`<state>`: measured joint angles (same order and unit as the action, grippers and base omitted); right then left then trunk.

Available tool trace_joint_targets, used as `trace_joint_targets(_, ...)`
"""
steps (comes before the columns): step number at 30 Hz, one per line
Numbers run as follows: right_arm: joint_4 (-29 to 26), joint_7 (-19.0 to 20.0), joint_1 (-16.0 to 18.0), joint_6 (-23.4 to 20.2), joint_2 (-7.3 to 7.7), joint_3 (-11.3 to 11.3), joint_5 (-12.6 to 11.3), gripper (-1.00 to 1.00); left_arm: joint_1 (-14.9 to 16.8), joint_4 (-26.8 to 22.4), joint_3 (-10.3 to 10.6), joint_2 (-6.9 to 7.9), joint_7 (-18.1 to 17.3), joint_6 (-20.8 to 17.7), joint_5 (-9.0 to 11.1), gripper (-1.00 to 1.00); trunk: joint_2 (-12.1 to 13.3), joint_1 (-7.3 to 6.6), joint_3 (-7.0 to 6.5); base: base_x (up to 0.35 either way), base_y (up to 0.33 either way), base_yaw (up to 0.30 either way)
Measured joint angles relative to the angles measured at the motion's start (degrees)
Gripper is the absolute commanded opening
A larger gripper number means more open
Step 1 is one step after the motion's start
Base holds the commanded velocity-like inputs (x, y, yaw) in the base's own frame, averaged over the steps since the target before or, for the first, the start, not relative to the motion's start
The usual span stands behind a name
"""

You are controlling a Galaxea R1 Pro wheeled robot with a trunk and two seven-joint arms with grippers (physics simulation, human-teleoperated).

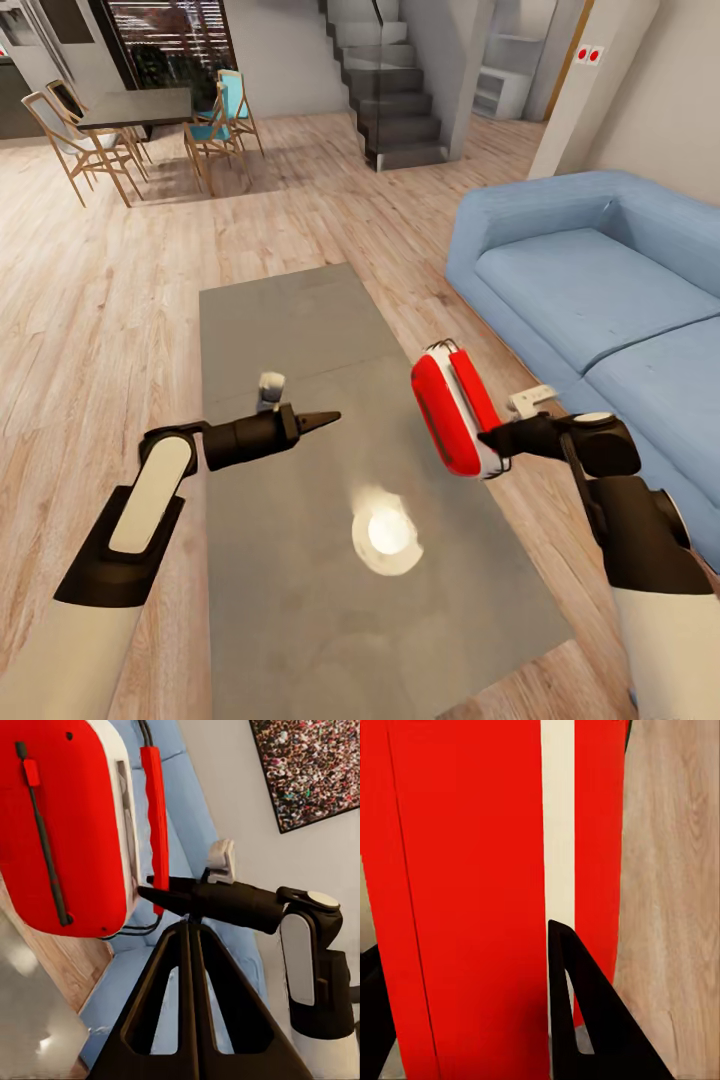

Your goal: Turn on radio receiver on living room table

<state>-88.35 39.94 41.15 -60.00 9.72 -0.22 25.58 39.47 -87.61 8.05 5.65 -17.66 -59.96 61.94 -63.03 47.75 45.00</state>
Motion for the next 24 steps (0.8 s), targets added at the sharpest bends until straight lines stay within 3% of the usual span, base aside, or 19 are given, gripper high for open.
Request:
trace_joint_targets(2,-0.1,2.1,0.0,0.0,0.02,-0.4,-0.9,-1.00,0.0,0.1,0.1,0.04,0.0,0.0,-1.1,-1.00,0.0,0.00,0.00,0.000,0.000,0.000)
trace_joint_targets(4,0.0,3.3,0.1,0.3,0.04,-0.7,1.2,-1.00,0.0,0.3,0.2,0.06,0.0,0.0,-1.5,-1.00,0.0,0.00,0.00,0.000,0.000,0.000)
trace_joint_targets(7,0.0,4.1,0.1,0.0,0.04,-0.7,-0.2,-1.00,0.0,0.3,0.1,0.06,0.0,0.0,-1.5,-1.00,0.0,0.00,0.00,0.000,0.000,0.000)
trace_joint_targets(13,0.3,5.0,0.1,0.0,0.04,-0.7,0.0,-1.00,0.0,0.3,0.2,0.06,0.0,0.0,-1.6,-1.00,0.0,0.00,0.00,0.000,0.000,0.000)
trace_joint_targets(24,4.6,4.8,-3.9,0.0,-0.91,-0.8,1.5,-1.00,-1.2,3.8,3.6,0.41,0.0,1.0,-3.7,-1.00,0.0,0.00,0.01,0.000,0.000,0.000)
